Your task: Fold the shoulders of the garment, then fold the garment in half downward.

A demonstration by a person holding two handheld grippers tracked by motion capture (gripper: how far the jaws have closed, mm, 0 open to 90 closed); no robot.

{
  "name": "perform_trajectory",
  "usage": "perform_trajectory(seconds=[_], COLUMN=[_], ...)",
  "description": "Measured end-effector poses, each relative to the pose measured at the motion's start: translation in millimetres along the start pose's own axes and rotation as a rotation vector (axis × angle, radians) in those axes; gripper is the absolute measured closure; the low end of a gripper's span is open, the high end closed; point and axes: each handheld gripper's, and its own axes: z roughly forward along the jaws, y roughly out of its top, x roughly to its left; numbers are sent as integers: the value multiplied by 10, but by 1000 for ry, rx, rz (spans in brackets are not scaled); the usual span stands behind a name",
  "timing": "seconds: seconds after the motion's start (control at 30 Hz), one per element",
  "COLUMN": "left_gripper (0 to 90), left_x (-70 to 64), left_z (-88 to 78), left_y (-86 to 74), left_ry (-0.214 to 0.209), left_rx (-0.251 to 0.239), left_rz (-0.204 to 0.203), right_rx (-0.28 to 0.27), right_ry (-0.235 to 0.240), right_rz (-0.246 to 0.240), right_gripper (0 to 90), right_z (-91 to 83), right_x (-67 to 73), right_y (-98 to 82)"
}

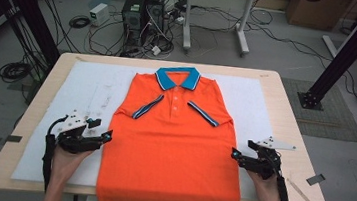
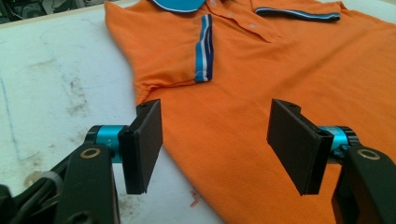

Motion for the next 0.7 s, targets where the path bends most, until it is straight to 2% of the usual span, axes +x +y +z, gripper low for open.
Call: perform_trajectory(seconds=[0.13,0.27,0.43,0.5,0.67,0.7], left_gripper=[359,359,359,359,359,359], left_x=[-32,-25,-3,7,3,-10], left_z=[28,-14,-95,-117,-119,-110], left_y=[-18,-33,-51,-71,-167,-187], left_ry=[6,15,15,18,9,12], left_rx=[23,27,37,55,95,104], left_rz=[5,-10,-24,-21,-32,-33], right_rx=[-1,8,27,37,53,72], right_ry=[7,18,31,33,15,8], right_rz=[12,9,-17,-20,-28,-48], right_gripper=[270,270,270,270,273,273], right_z=[4,29,89,95,65,44], right_x=[-27,-13,31,40,74,93], right_y=[9,18,23,23,-9,-39])
